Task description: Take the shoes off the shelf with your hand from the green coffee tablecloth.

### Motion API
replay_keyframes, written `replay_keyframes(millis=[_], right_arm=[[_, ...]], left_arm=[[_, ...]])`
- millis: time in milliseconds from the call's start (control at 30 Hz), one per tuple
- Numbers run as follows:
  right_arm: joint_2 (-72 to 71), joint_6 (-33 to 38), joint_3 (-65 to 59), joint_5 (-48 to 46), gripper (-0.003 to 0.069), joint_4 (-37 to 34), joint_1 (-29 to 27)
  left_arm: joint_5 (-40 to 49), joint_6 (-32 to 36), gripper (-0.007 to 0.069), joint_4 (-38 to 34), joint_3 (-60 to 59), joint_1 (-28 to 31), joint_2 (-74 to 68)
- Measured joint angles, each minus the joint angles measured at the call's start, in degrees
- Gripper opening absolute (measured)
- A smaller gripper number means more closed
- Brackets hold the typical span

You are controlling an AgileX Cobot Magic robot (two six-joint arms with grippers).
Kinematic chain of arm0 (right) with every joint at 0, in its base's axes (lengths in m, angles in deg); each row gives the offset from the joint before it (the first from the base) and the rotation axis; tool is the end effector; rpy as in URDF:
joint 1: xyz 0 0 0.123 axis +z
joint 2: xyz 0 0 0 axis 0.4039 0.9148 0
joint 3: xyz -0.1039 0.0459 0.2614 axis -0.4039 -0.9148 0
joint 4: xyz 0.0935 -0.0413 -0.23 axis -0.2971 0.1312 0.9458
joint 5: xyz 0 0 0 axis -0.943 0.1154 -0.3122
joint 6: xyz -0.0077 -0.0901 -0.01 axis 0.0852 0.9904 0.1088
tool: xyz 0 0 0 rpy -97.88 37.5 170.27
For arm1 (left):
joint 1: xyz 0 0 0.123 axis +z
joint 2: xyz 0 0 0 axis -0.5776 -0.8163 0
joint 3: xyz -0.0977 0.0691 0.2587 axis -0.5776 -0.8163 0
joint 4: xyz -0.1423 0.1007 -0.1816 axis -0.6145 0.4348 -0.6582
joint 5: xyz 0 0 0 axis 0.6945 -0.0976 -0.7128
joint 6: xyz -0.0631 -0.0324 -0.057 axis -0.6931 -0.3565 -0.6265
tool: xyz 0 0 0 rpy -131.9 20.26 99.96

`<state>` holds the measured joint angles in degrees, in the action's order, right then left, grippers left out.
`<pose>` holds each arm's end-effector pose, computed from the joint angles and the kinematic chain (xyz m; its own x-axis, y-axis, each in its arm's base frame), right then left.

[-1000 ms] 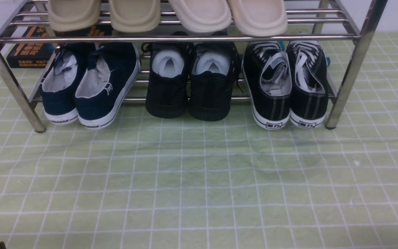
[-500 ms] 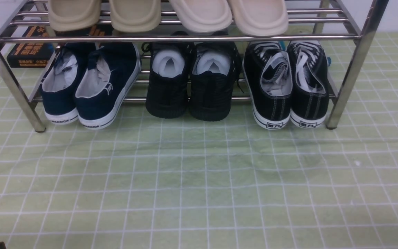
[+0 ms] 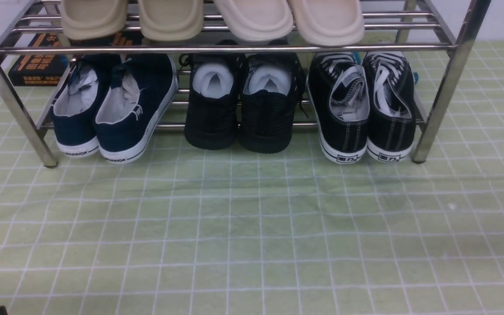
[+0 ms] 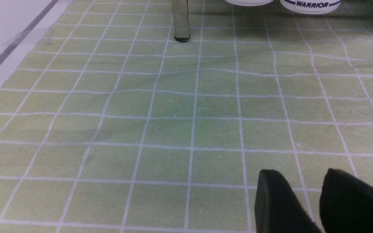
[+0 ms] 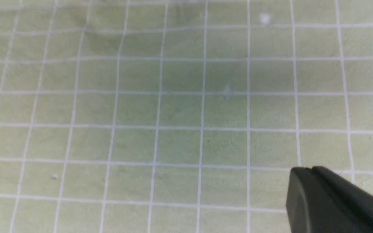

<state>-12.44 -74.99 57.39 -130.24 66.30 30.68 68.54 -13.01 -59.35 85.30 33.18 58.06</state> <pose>0.1359 0.0261 0.2979 -0.8136 0.0623 -0.5780 -0.0525 0.9823 0.1797 0.0525 0.0050 0.1739 -0.2874 0.0208 -0.9576 -0.0333 0.9989 0.0317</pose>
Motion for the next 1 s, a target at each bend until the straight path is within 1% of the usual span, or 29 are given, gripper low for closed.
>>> replay_keyframes(millis=[33, 67, 167, 200, 233, 267, 300, 333, 367, 400, 433, 467, 500, 533, 600, 700, 800, 867, 900, 1000], right_arm=[[3.5, 1.9, 2.3, -0.6, -0.0008, -1.5, 0.0], [4.8, 2.3, 2.6, -0.8, -0.0006, -1.8, 0.0], [15.9, 12.1, 10.2, -4.1, 0.0031, -9.9, 0.7], [16.9, 12.7, 10.6, -4.6, 0.0038, -10.4, 0.9], [18.6, 15.1, 12.3, -5.5, 0.0051, -12.0, 1.4], [23.1, 18.9, 15.8, -8.0, 0.0099, -14.9, 3.4], [23.6, 18.9, 16.2, -8.2, 0.0105, -15.2, 3.4], [25.4, 20.0, 18.0, -9.0, 0.0131, -16.1, 4.8], [28.9, 20.5, 22.2, -9.7, 0.0194, -17.0, 7.2], [31.0, 20.4, 24.6, -9.9, 0.0229, -16.8, 8.6], [31.8, 20.2, 25.1, -10.0, 0.0236, -16.7, 9.2], [34.9, 18.9, 29.0, -10.0, 0.0286, -15.5, 11.4], [35.3, 18.3, 30.0, -10.0, 0.0292, -15.1, 11.7], [37.9, 16.1, 33.5, -10.0, 0.0325, -13.2, 13.4], [42.3, 12.3, 38.5, -10.0, 0.036, -9.5, 16.4], [46.2, 8.7, 43.6, -10.0, 0.0371, -5.4, 19.0], [52.2, 3.8, 51.3, -9.8, 0.0375, 0.6, 22.5], [53.7, 2.2, 53.3, -9.6, 0.0375, 2.2, 23.1], [55.9, -0.3, 56.2, -9.0, 0.0375, 4.6, 23.6], [59.2, -4.4, 59.3, -7.1, 0.0377, 8.0, 23.9]], left_arm=[[0.0, 0.0, 0.0239, 0.0, 0.0, 0.0, 0.0], [0.0, 0.0, 0.0239, 0.0, 0.0, 0.0, 0.0], [0.0, 0.0, 0.0239, 0.0, 0.0, 0.0, 0.0], [0.0, 0.0, 0.0239, 0.0, 0.0, 0.0, 0.0], [0.0, 0.0, 0.0239, 0.0, 0.0, 0.0, 0.0], [0.0, 0.0, 0.0239, 0.0, 0.0, 0.0, 0.0], [0.0, 0.0, 0.0239, 0.0, 0.0, 0.0, 0.0], [0.0, 0.0, 0.0239, 0.0, 0.0, 0.0, 0.0], [0.0, 0.0, 0.0239, 0.0, 0.0, 0.0, 0.0], [0.0, 0.0, 0.0239, 0.0, 0.0, 0.0, 0.0], [0.0, 0.0, 0.0239, 0.0, 0.0, 0.0, 0.0], [0.0, 0.0, 0.0239, 0.0, 0.0, 0.0, 0.0], [0.0, 0.0, 0.0239, 0.0, 0.0, 0.0, 0.0], [0.0, 0.0, 0.0239, 0.0, 0.0, 0.0, 0.0], [0.0, 0.0, 0.0239, 0.0, 0.0, 0.0, 0.0], [0.0, 0.0, 0.0239, 0.0, 0.0, 0.0, 0.0], [0.0, 0.0, 0.0239, 0.0, 0.0, 0.0, 0.0], [0.0, 0.0, 0.0239, 0.0, 0.0, 0.0, 0.0], [0.0, 0.0, 0.0239, 0.0, 0.0, 0.0, 0.0], [0.0, 0.0, 0.0239, 0.0, 0.0, 0.0, 0.0]])
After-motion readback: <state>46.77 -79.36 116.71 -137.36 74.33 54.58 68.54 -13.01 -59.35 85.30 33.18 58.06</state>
